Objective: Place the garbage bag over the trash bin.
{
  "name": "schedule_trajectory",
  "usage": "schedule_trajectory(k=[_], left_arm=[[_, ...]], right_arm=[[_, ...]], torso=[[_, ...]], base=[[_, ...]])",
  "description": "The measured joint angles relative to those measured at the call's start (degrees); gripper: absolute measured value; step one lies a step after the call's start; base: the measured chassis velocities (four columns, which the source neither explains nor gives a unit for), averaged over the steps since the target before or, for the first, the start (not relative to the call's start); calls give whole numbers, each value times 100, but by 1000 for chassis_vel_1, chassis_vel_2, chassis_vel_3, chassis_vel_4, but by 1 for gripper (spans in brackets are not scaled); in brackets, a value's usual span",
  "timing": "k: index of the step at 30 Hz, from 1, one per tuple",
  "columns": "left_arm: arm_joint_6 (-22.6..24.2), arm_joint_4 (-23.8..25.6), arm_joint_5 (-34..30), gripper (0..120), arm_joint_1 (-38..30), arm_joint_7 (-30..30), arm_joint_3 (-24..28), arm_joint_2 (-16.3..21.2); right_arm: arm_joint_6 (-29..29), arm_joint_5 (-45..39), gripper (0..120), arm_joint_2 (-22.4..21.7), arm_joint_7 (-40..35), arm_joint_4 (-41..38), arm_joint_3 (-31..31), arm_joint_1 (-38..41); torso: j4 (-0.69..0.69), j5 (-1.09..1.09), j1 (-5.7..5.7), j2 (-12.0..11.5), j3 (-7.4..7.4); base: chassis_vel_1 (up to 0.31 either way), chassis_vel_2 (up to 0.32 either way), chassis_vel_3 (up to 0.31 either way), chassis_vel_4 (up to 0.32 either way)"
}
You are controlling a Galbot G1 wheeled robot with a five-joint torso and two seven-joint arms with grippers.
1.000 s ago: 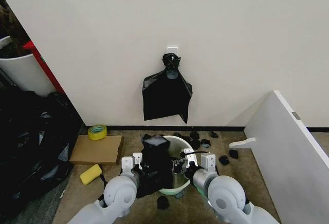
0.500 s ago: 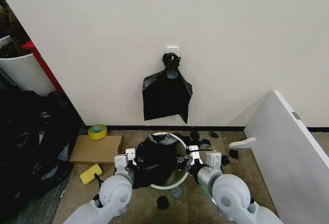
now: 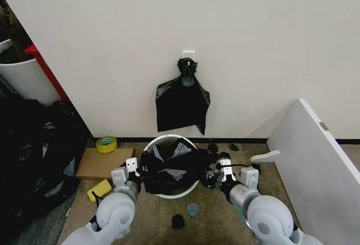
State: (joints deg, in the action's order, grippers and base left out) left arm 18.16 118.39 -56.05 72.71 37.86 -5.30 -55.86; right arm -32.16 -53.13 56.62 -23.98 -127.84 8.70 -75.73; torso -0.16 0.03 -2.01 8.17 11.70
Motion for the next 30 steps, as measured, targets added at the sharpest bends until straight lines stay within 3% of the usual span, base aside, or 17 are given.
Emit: schedule_trajectory(k=[8, 16, 30], left_arm=[[-28, 290, -28, 2, 247, -4, -84, 233], [-111, 247, 92, 2, 287, 180, -97, 177], [-179, 815, -196, 2, 468, 112, -143, 191]], right_arm=[[15, 19, 0, -222, 45, -363, 140, -127], [27, 218, 0, -316, 88, -563, 285, -343], [-23, 1158, 0, -367, 287, 581, 152, -196]], torso=[[1, 0, 0, 0, 0], [0, 0, 0, 0, 0], [0, 1, 0, 0, 0]], base=[[0, 0, 0, 0], [0, 0, 0, 0], [0, 0, 0, 0]])
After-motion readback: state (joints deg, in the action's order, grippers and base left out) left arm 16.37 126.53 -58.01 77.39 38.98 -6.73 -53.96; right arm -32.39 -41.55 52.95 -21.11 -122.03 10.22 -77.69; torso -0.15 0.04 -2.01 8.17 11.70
